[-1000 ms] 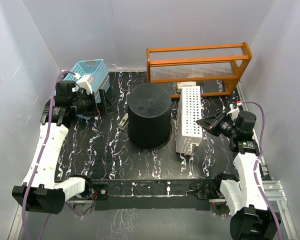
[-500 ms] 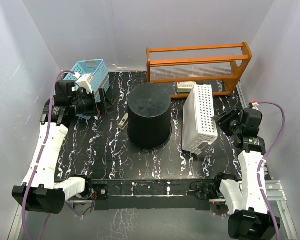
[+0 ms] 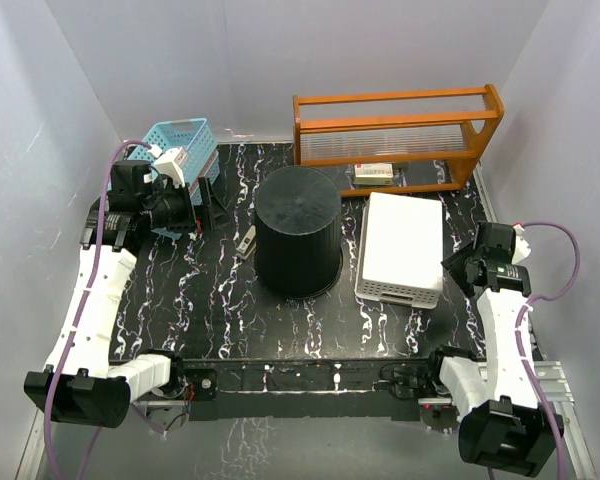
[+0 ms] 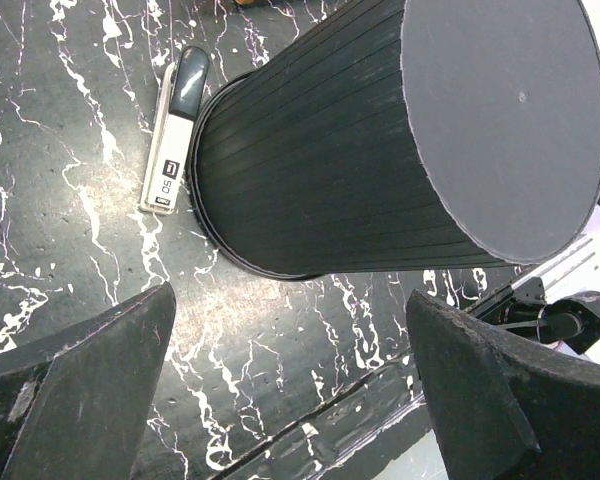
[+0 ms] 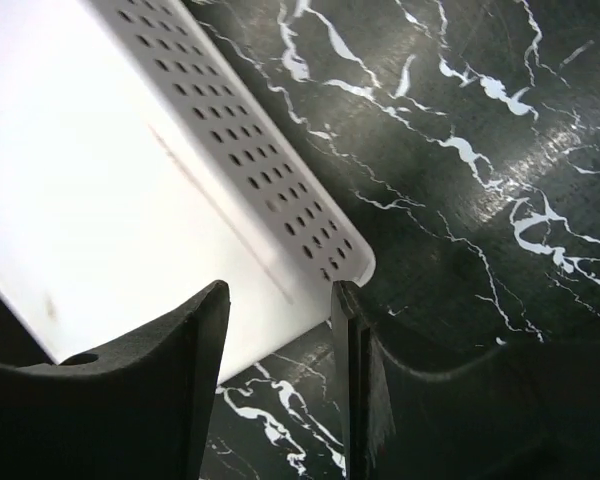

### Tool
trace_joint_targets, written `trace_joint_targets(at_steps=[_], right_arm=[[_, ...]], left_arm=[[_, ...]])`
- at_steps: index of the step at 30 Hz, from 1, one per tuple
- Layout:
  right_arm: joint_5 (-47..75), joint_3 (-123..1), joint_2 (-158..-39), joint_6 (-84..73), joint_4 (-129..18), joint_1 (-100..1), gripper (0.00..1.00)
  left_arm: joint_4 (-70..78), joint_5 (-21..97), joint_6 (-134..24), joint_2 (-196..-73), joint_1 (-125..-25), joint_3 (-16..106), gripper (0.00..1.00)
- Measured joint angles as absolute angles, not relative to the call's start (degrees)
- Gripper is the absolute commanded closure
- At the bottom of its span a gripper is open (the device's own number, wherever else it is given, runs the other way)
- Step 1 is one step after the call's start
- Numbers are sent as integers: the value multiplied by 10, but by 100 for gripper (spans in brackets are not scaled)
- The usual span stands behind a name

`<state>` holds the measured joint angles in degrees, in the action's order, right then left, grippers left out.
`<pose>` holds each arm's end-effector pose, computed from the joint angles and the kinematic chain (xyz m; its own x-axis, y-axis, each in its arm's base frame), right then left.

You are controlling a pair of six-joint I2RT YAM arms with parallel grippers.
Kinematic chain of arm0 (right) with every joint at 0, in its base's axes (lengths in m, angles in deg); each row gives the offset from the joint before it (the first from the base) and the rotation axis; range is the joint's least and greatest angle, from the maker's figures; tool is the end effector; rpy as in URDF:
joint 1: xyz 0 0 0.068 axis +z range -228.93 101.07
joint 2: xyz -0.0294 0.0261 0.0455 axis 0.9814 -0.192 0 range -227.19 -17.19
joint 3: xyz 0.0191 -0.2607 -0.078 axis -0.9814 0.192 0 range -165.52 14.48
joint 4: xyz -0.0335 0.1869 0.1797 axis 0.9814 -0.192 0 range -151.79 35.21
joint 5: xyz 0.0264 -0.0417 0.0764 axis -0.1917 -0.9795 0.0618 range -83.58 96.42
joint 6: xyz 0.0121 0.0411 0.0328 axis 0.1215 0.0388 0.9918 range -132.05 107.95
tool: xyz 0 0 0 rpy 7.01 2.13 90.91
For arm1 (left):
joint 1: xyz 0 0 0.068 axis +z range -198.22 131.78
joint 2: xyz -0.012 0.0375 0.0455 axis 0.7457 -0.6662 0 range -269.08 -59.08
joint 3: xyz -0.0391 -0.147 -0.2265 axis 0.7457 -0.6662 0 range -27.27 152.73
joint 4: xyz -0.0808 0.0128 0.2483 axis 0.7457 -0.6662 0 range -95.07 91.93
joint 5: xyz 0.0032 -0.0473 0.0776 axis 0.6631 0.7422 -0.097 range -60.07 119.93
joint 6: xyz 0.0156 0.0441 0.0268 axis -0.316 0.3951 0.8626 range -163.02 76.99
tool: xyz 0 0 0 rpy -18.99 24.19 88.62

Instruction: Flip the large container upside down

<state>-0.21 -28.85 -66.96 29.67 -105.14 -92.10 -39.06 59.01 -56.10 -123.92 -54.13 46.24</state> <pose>0.1544 -0.0404 0.2556 -0.4166 0.7763 -0.4731 0.7570 0.5844 0.2924 0.2267 -0.0408 0.3926 -0.6308 -0.1336 -0.7644 0.3653 0.8180 -0.4444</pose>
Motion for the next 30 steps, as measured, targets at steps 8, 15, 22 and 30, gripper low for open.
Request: trace_joint_targets(at_steps=[8,15,22,30], right_arm=[[216,-341,-650,255,-946,-894,49],[205,-381,-780,259,-877,-610,49],[175,-405,-932,250,-846,-573,61],[96,-417,-1023,220,-850,-574,62]], left_arm=[[-383,593,-573,-1239,-541,462,1],[-357,589,-618,-1240,-541,458,1],[-360,547,-646,-1249,-541,460,2],[-346,518,-669,-1294,-543,477,2]])
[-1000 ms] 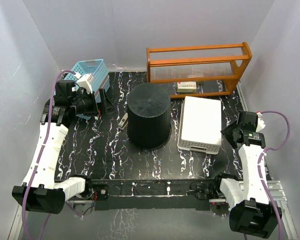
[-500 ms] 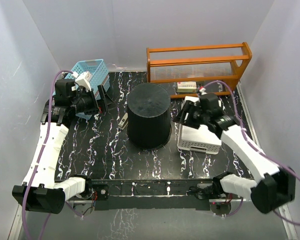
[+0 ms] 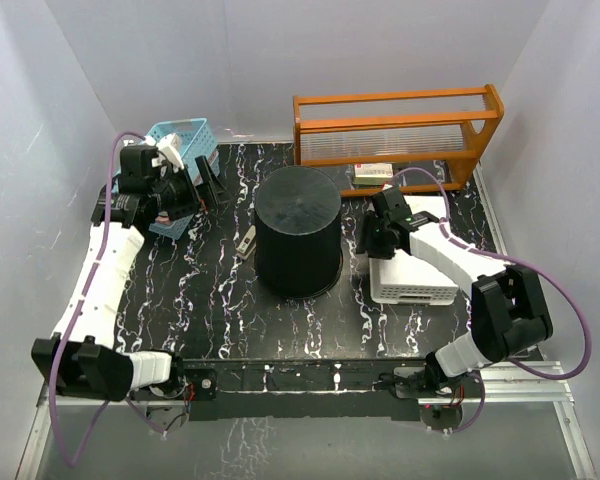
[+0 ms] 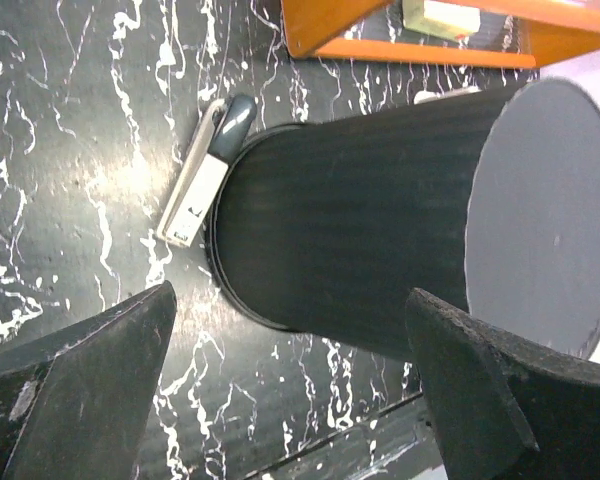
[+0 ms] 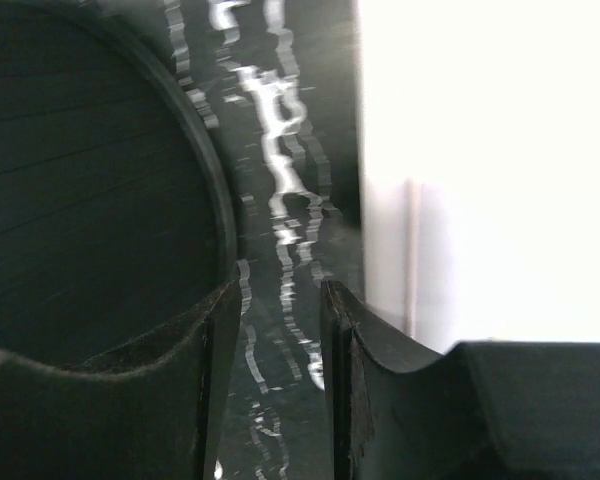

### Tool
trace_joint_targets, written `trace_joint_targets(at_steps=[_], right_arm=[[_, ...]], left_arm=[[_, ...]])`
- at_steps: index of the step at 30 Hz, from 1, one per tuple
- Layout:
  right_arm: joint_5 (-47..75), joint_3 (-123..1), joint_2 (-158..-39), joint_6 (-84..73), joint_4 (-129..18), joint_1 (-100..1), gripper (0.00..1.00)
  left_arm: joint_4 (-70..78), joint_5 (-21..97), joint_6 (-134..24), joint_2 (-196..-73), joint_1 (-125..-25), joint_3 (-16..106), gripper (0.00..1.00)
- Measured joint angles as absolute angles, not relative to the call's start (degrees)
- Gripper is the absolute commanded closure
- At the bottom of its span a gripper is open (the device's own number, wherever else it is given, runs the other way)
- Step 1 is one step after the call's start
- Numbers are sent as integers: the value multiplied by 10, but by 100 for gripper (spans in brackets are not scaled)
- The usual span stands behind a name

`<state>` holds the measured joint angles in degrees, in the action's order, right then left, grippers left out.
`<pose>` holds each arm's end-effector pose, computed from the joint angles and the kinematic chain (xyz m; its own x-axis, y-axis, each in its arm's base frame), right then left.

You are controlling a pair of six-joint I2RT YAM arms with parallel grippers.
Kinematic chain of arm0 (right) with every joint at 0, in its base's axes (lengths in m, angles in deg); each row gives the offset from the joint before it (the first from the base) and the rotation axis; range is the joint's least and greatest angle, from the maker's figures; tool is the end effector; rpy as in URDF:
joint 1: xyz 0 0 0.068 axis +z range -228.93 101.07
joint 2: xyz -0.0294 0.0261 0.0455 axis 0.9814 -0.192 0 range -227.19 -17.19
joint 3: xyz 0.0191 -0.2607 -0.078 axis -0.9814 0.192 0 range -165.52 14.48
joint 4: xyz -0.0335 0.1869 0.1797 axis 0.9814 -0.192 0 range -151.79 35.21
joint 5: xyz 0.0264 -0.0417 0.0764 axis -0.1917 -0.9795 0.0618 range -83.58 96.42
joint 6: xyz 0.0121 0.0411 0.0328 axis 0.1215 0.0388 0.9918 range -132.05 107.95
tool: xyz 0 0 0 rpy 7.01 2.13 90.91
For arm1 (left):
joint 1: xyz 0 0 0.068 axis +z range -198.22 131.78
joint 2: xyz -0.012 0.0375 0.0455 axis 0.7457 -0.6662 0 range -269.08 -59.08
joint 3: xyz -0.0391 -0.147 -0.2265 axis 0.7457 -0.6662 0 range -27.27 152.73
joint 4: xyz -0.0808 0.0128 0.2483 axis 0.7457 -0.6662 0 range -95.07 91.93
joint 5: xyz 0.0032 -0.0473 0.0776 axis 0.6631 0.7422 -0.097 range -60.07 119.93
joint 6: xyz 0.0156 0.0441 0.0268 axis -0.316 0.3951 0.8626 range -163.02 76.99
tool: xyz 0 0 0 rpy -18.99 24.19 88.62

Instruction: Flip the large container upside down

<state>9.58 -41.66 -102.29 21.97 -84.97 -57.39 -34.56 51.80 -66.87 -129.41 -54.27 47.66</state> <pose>0.2756 0.1108 0.2163 -0.8817 0.2525 -0.3986 0.1210 0.9375 0.3262 0.2586 -0.0407 0.3851 -0.6472 -0.3088 -0.6970 0.1648 0.8360 -0.5234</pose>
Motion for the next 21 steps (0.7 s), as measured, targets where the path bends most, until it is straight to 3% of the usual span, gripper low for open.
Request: trace_joint_targets(at_steps=[5,13,21], right_arm=[[4,-407,-980,217,-882,-605,60],[-29,-405,-829,216,-938,-641,51],[-69,-487,-699,213,-1022,-643,46]], left_arm=[[-332,497,-668,-1356,-571,521,3],[-293,460,-688,-1433,-715,530,2],[-211,453,-758,-1467,-847,508,2]])
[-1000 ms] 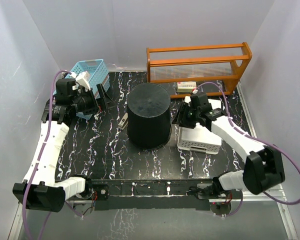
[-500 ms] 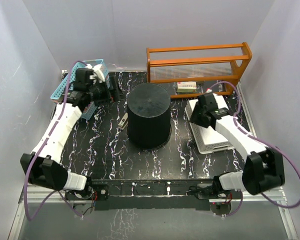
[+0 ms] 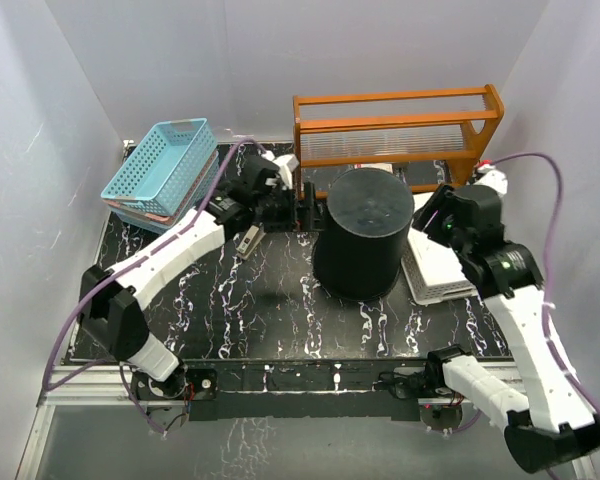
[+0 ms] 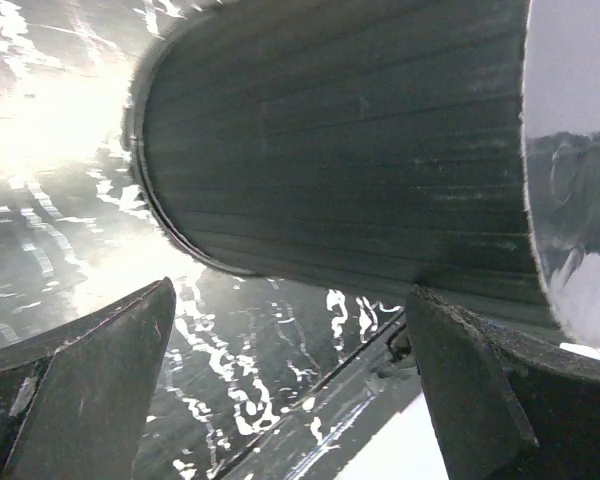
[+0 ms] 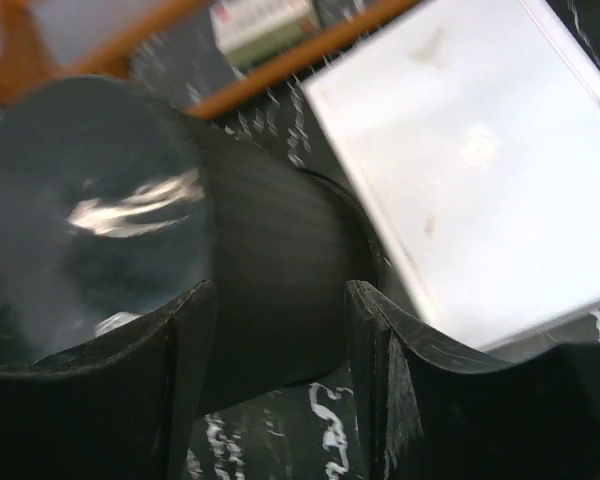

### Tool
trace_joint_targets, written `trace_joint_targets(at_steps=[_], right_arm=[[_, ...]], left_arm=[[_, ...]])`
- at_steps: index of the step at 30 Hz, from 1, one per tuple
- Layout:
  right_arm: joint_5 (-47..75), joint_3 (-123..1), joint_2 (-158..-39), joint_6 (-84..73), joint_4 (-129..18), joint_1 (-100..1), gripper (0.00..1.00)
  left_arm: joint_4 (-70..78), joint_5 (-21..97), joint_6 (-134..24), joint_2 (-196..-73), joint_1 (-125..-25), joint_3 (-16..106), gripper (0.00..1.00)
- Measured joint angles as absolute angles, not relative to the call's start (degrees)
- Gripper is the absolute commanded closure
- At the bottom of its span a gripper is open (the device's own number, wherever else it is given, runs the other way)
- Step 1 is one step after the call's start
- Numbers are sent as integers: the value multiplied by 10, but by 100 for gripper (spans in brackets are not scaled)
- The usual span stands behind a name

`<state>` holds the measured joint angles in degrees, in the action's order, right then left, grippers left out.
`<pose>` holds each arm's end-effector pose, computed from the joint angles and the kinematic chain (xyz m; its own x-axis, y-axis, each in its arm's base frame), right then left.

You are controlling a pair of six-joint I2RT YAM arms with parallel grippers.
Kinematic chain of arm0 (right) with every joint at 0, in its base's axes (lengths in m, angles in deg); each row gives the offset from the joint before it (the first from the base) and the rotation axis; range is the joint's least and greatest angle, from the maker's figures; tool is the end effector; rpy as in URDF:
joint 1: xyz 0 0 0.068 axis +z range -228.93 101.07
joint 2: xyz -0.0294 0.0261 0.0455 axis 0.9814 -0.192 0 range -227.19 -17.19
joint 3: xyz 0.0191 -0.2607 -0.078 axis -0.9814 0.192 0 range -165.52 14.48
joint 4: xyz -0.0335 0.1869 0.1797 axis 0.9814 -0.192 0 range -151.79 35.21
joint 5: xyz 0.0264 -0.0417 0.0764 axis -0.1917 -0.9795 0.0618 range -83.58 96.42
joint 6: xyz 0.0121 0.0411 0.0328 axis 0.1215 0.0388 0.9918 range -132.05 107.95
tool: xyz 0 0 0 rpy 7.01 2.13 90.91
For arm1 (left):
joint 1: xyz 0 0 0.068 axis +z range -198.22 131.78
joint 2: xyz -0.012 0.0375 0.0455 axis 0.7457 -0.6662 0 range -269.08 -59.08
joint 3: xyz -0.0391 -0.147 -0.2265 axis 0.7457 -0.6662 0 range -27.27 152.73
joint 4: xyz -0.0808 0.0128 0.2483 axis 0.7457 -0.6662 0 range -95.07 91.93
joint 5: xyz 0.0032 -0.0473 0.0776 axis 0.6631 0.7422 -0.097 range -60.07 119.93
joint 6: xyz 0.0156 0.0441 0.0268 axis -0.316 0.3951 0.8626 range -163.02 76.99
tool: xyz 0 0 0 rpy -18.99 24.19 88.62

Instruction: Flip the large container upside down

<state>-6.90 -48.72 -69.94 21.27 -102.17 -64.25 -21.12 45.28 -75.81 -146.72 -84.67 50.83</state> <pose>0.1734 0.0369 0.3617 -0.5234 0.4154 -0.7440 0.2620 0.9093 0.3234 0.2775 -0.2167 0.3376 -0.7716 -0.0794 -0.6311 0.3979 0.7139 -0.5763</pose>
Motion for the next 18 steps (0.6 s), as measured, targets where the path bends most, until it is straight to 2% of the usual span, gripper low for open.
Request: trace_joint_targets(at_steps=[5,9,18], right_arm=[[-53,-578,-643,211,-1024,-641,38],[4,-621,-628,194,-1003,-641,36],[244,-610,-686,172,-945,-640,33]], left_arm=[[-184,453,-773,-1536,-907,539,2],[-175,454,-775,-1578,-930,556,1],[-270,380,-717,-1566,-919,634,1]])
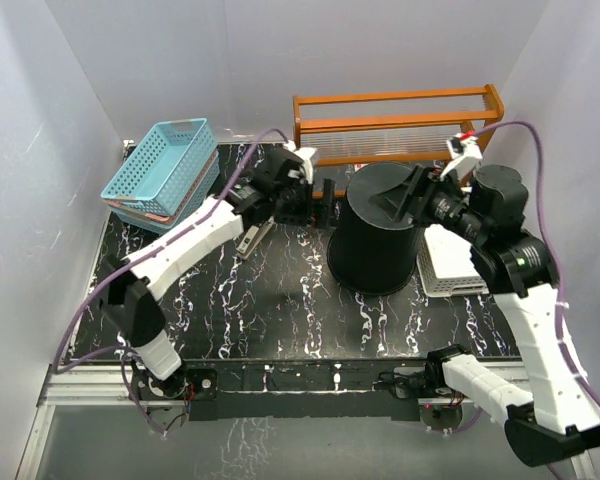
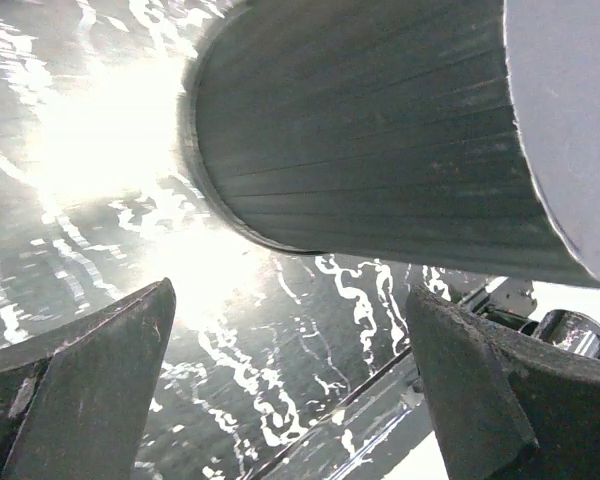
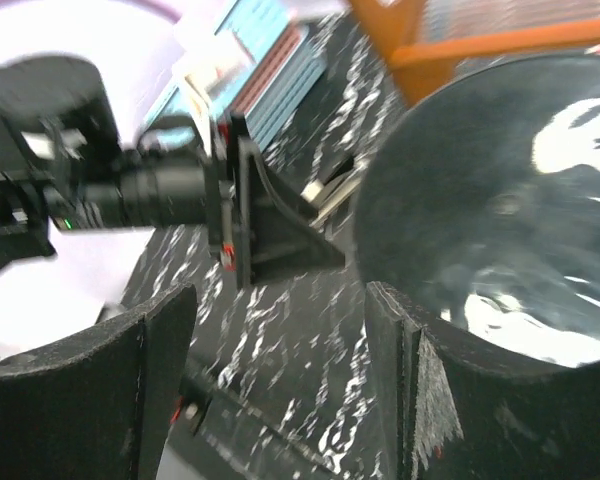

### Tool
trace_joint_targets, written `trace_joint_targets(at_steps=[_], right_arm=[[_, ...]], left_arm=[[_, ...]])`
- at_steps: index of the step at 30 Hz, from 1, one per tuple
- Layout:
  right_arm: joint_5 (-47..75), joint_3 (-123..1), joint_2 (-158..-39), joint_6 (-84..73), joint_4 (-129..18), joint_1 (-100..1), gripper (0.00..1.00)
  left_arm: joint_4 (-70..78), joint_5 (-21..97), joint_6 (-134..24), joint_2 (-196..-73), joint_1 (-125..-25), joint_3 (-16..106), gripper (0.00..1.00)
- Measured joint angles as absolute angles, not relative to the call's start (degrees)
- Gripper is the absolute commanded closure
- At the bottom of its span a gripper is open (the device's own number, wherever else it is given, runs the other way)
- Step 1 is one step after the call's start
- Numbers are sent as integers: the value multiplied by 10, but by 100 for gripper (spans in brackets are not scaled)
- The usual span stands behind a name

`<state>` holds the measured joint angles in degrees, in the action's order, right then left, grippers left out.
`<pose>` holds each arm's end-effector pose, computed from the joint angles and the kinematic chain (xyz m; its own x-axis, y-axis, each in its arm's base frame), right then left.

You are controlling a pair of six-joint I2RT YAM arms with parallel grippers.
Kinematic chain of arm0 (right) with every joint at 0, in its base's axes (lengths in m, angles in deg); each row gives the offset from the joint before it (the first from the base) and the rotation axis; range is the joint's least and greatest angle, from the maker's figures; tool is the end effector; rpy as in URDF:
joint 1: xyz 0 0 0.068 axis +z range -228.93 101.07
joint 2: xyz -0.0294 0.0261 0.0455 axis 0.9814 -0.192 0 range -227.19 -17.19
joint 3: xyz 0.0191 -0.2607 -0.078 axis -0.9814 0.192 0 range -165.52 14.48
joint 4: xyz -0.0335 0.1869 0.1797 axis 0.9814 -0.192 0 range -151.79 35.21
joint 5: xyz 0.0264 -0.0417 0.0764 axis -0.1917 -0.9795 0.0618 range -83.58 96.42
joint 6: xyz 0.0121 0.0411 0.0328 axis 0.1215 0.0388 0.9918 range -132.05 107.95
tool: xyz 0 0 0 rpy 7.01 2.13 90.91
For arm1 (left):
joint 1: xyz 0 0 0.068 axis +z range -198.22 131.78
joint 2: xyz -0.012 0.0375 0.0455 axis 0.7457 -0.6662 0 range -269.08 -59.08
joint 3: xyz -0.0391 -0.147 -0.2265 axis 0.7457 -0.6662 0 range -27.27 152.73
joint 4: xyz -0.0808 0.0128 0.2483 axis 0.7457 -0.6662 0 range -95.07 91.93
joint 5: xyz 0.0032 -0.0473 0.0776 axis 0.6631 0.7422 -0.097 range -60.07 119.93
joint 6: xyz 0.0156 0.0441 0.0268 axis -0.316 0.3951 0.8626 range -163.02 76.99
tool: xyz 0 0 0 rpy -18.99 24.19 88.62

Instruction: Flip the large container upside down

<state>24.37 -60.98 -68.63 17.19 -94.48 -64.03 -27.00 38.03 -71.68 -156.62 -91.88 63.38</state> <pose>0.1505 0.0513 0.4453 -0.4874 0.3511 -0.7995 -0.3362 0.7695 0.5429 0.2814 -0.2754 0.3415 -0.7390 0.0488 -0.6720 0.4692 0.7530 -0.4614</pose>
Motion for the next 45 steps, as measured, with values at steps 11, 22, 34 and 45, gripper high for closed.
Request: trace_joint_targets(at_steps=[11,22,34,45], right_arm=[[268,-607,-782,171,-905,-412,29],[-21,-589,-921,148,-968,-251,21],[-234,-580,-929,159,-1016,-287,20],[-208,-575,-878,169,-1013,-288,19]], left_arm=[[-364,286,-690,-1338,-703,619,1],[-397,301,-671,-1343,-702,504,1],[-335,340,-686,-1360,-705,349,1],[-263,376,-682,-1446,-707,342,1]])
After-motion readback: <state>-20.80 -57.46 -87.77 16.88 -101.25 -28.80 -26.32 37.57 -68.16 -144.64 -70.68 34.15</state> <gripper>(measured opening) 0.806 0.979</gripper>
